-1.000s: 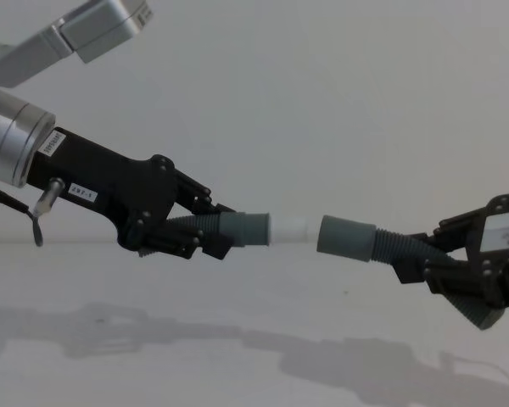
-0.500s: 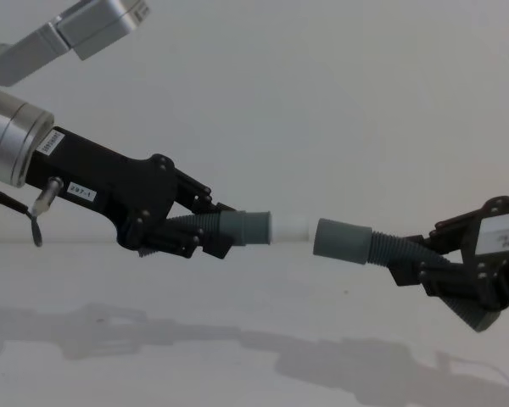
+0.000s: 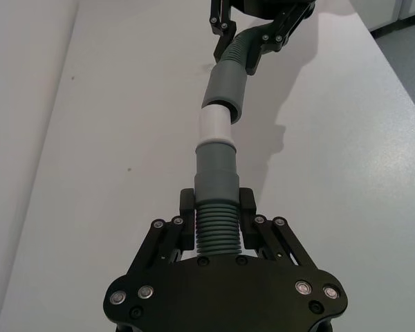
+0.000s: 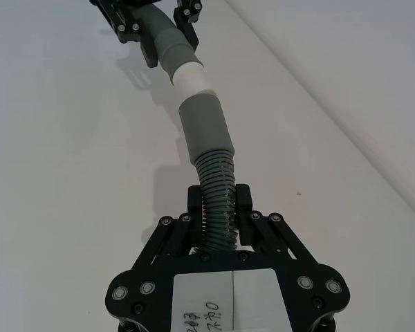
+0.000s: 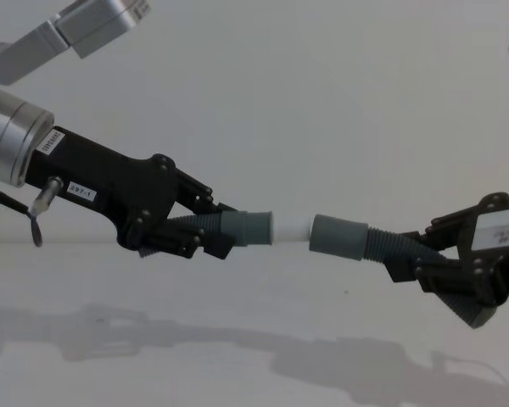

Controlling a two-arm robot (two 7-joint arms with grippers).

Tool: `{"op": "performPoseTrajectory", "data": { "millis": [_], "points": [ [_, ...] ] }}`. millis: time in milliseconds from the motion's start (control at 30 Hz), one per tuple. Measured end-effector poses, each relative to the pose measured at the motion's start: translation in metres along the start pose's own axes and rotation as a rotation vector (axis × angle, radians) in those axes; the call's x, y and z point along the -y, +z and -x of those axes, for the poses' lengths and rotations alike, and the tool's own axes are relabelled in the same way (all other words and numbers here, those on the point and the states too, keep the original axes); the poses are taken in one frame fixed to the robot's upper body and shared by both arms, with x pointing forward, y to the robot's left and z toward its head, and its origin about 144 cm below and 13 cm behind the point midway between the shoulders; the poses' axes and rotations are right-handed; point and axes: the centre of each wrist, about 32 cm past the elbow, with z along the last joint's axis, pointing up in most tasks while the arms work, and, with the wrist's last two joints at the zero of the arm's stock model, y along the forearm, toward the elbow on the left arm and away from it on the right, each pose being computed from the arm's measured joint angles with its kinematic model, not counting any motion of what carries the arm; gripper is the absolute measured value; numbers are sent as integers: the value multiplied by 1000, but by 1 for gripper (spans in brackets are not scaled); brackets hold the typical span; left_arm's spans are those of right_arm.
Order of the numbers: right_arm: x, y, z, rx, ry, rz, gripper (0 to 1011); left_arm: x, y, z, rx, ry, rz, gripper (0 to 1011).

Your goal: Use both hands to pick up one end of the pipe from the table, align the ends, and insert them.

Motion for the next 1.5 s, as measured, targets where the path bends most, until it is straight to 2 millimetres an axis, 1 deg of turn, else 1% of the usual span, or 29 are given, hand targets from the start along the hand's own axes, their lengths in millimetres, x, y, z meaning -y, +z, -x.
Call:
{"op": "performPoseTrajectory", "data": {
  "millis": [567,1500],
  "points": [
    [2,0,-2,-24,11,-28,264,3,2,-1,-3,-10,9,360],
    [-2,-2,-5,-39,38,-33,264,2,5,1,-11,-25,26,360]
  ]
}}
